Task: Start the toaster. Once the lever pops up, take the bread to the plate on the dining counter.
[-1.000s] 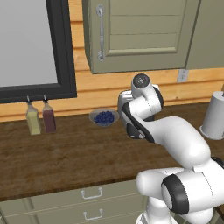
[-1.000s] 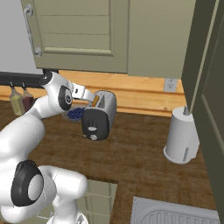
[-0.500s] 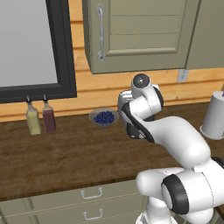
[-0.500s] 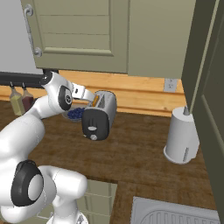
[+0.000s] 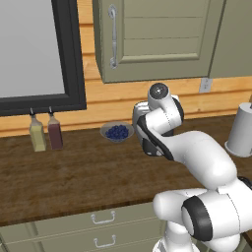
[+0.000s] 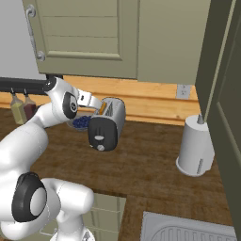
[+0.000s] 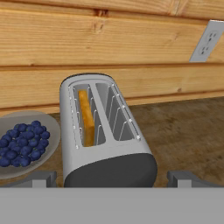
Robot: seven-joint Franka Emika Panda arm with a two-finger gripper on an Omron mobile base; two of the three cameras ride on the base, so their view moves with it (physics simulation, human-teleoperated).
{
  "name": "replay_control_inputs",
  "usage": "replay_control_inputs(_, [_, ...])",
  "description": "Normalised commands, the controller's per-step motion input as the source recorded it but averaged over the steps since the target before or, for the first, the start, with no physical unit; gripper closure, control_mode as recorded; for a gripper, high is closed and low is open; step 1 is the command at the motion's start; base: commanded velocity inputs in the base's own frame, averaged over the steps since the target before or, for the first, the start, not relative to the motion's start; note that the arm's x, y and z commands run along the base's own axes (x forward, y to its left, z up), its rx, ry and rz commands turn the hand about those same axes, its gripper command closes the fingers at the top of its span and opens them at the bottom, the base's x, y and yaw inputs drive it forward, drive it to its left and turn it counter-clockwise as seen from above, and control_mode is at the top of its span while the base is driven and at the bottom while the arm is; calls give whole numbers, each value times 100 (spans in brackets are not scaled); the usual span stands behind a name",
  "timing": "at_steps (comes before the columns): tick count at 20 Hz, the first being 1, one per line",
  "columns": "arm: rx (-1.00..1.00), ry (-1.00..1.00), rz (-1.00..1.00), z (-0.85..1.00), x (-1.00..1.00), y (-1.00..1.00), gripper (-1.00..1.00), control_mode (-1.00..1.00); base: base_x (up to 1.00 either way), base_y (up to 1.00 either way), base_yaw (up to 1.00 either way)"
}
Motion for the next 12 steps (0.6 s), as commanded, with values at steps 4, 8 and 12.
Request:
replay_control_inputs(4, [0, 0, 0, 0, 0, 0, -100, -100, 0, 0, 0])
replay_control_inputs(8, [0, 0, 0, 0, 0, 0, -100, -100, 0, 0, 0])
replay_control_inputs(12, [0, 0, 0, 0, 0, 0, -100, -100, 0, 0, 0])
